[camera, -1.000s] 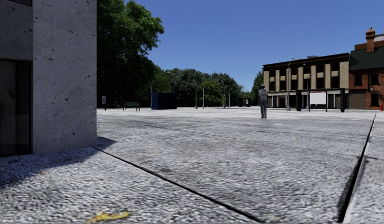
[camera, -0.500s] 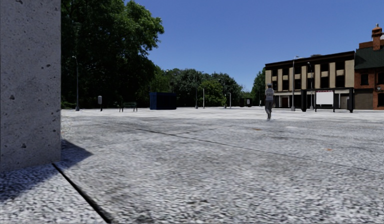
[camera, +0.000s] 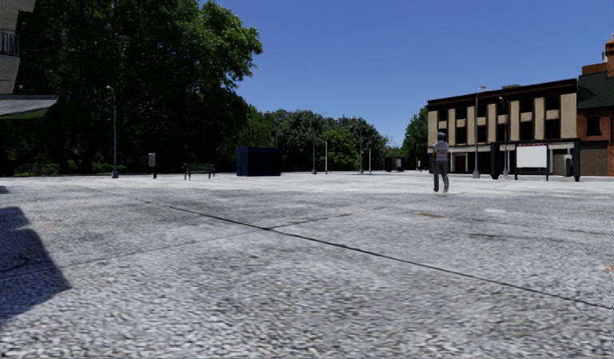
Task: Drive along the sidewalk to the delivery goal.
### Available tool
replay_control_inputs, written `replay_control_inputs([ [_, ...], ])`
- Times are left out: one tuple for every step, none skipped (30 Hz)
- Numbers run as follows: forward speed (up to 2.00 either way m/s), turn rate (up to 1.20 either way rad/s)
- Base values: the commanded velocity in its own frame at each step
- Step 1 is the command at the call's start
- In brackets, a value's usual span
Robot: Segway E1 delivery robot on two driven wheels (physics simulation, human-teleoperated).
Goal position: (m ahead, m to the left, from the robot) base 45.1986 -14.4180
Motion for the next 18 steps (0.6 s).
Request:
replay_control_inputs([
  [2.00,0.00],
  [2.00,0.00],
  [2.00,0.00],
  [2.00,0.00],
  [2.00,0.00],
  [2.00,0.00],
  [2.00,0.00],
  [2.00,0.00],
  [2.00,0.00],
  [2.00,0.00],
  [2.00,0.00],
  [2.00,0.00],
  [2.00,0.00],
  [2.00,0.00],
  [2.00,0.00],
  [2.00,0.00],
  [2.00,0.00],
  [2.00,0.00],
])
